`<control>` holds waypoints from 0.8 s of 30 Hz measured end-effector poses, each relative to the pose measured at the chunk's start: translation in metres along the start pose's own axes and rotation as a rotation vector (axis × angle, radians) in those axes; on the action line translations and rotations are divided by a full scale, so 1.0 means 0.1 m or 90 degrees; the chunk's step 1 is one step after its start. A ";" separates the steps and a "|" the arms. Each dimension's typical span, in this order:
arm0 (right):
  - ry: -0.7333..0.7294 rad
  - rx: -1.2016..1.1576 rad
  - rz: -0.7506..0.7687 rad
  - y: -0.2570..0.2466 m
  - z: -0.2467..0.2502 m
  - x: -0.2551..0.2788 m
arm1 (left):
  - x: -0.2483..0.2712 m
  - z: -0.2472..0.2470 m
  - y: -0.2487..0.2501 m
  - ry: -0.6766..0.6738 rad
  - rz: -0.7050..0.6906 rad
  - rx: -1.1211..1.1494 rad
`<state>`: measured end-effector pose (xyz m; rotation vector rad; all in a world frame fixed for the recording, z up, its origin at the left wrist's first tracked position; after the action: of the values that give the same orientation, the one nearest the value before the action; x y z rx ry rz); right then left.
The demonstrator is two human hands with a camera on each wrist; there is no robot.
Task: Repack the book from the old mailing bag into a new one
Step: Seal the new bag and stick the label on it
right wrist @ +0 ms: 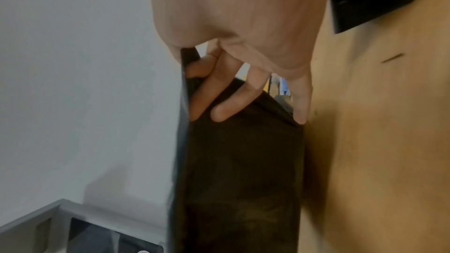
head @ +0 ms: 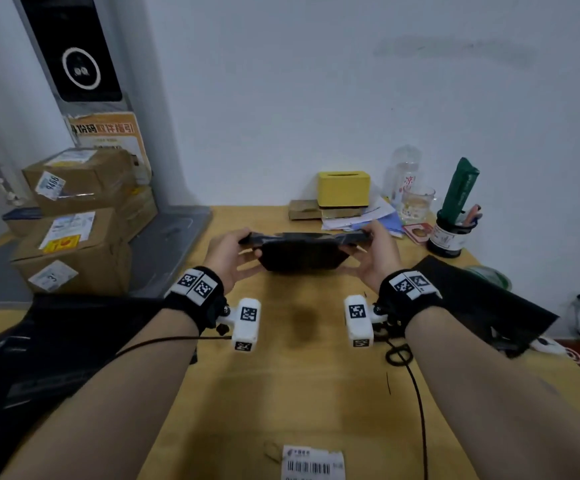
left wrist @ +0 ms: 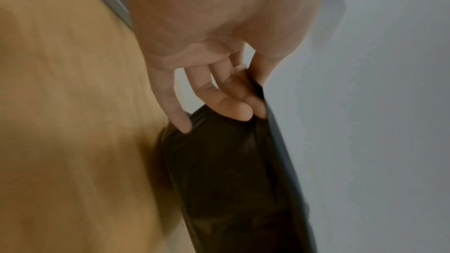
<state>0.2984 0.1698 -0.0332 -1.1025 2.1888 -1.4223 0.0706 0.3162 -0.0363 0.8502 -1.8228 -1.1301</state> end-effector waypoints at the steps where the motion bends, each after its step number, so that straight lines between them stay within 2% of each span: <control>1: 0.017 0.018 -0.020 0.07 0.07 0.04 | 0.03 0.03 -0.12 -0.001 0.029 -0.022; 5: 0.096 0.055 -0.066 0.29 0.28 0.23 | 0.21 0.18 -0.48 0.004 0.112 -0.136; 8: 0.132 0.072 -0.034 0.29 0.37 0.31 | 0.32 0.30 -0.63 0.015 0.131 -0.202; 15: 0.209 0.110 0.008 0.23 0.68 0.52 | 0.60 0.42 -0.92 -0.044 0.192 -0.353; 19: 0.179 0.182 0.065 0.10 0.66 0.65 | 0.68 0.47 -0.98 -0.044 0.169 -0.382; 24: 0.012 0.304 0.064 0.00 0.37 0.75 | 0.73 0.56 -1.01 -0.042 0.136 -0.373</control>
<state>0.2717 0.0909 -0.0388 -0.7977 1.7464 -1.7851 0.0008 0.2375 -0.1241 0.2730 -1.4640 -1.4524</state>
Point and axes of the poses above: each hand's wrist, its own x-axis away from the middle knuckle, its own z-axis out of the back of the hand, y = z × x, the point moved 7 cm from there along -x, towards the middle knuckle, and after that the axes turned 4 degrees about z, right-handed, at the moved point
